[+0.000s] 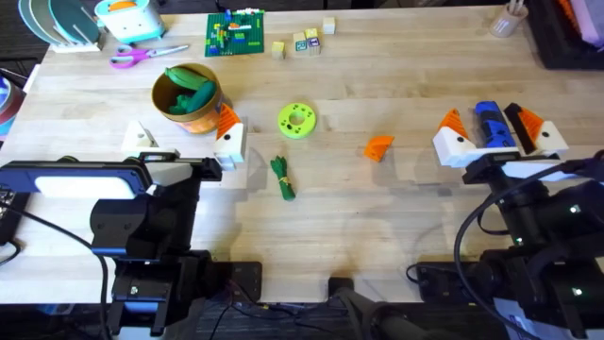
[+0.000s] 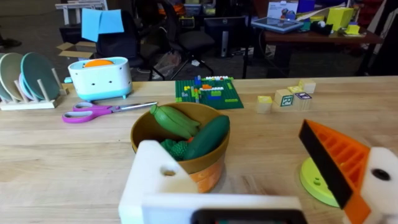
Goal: Pick up the gripper from the table and insert it into the empty holder that is missing its gripper. Then pick up a screw, insert it into the mounting hole, and use the screwdriver to tighten it. Finally, clean up the table by picking up the vegetable and placing it into the bucket.
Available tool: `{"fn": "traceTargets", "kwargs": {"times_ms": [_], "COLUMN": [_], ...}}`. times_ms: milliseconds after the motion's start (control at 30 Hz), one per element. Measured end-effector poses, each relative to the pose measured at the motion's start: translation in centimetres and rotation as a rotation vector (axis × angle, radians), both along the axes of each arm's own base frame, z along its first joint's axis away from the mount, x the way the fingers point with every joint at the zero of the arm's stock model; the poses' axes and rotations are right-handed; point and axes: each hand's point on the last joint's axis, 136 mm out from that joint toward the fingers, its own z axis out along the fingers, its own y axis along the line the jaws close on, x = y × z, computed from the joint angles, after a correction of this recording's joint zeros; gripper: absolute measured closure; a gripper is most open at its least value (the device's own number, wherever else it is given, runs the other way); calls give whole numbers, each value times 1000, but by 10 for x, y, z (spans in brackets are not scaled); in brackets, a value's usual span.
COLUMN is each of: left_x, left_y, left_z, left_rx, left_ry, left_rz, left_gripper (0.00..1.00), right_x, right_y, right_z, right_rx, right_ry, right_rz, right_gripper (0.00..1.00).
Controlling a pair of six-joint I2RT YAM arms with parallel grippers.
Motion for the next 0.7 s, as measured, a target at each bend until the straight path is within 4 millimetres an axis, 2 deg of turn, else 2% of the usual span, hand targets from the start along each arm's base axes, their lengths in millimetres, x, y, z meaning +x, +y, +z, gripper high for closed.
{"fn": "traceTargets", "kwargs": {"times_ms": [400,567,633,700], "left_x": [0,-6,-14,-22], "left_y": [0,0,0,0], "left_z": [0,-17,-11,5], "left_rx": [0,5,15,30], "left_ry": [2,129,193,235], "left_rz": [0,-2,-3,-5], "left_gripper": [9,9,9,9], "right_x": [0,-6,-13,-19], "right_y": [0,5,6,8], "right_z": [0,-5,-9,-3], "right_rx": [4,32,38,39], "right_ry": [2,84,164,224], "right_rz": [0,23,32,37], "right_gripper": [9,9,9,9]}}
